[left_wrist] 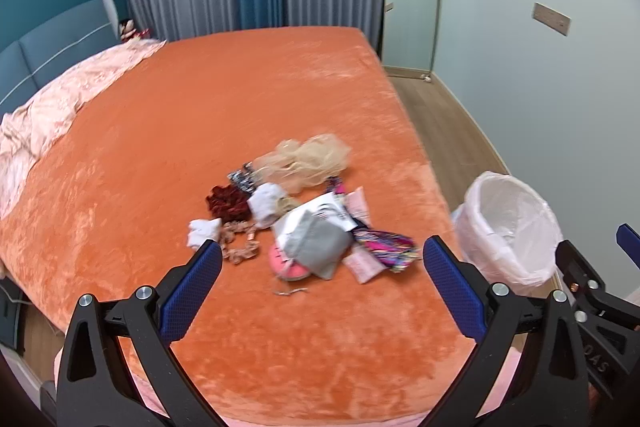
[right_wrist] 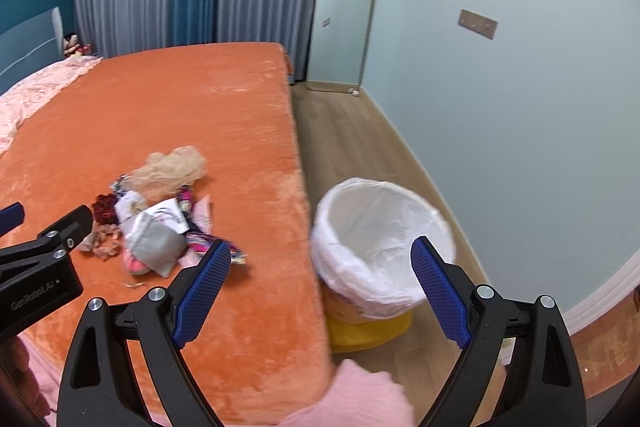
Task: Collect trash
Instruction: 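Move both tools down toward the pile of items on the bed, then grasp the white sock with the left tool while the right tool grasps the grey pouch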
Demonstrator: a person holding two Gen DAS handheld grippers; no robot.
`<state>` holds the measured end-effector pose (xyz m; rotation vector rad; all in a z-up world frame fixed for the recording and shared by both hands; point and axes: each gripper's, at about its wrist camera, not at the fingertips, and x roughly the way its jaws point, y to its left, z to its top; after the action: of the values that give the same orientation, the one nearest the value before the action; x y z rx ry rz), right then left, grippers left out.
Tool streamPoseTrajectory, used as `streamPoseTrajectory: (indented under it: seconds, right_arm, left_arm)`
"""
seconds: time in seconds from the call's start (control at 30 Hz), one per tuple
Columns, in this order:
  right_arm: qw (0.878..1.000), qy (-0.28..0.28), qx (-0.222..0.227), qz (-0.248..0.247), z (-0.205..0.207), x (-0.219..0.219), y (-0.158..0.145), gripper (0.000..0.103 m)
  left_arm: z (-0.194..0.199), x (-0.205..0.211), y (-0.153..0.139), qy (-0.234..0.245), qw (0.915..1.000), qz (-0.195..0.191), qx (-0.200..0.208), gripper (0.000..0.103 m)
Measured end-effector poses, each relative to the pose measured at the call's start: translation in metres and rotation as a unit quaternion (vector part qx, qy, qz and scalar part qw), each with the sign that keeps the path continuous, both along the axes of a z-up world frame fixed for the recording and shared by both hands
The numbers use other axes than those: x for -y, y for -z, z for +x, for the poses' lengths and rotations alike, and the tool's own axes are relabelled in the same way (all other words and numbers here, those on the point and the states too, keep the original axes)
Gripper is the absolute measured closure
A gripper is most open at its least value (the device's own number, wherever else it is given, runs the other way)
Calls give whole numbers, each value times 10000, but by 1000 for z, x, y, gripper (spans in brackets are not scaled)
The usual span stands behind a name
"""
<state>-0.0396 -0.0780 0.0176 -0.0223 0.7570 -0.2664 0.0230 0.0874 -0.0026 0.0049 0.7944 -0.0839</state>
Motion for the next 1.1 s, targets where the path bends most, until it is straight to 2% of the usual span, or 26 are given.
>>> streamPoseTrajectory:
  seconds: [0.23, 0.4, 0.6, 0.97, 1.1]
  right_arm:
    - [9989, -395, -157, 210, 21, -42, 25, 16]
    - [9975, -517, -318, 374, 51, -59, 47, 16]
    - [9928, -706, -643, 723, 93, -80, 82, 16]
    - [9849, -1011, -1151, 803, 149, -130, 137, 16]
    - [9825, -1103, -1242, 845, 164, -144, 149, 18]
  left_arm:
    - [23, -63, 31, -376, 9990, -57, -216, 7]
    - [44, -97, 55, -510, 9977, -158, -426, 7]
    - [83, -136, 99, -733, 9937, -254, -814, 7]
    - [141, -165, 161, -890, 9859, -350, -1372, 9]
    - [154, -167, 178, -831, 9834, -477, -1538, 17]
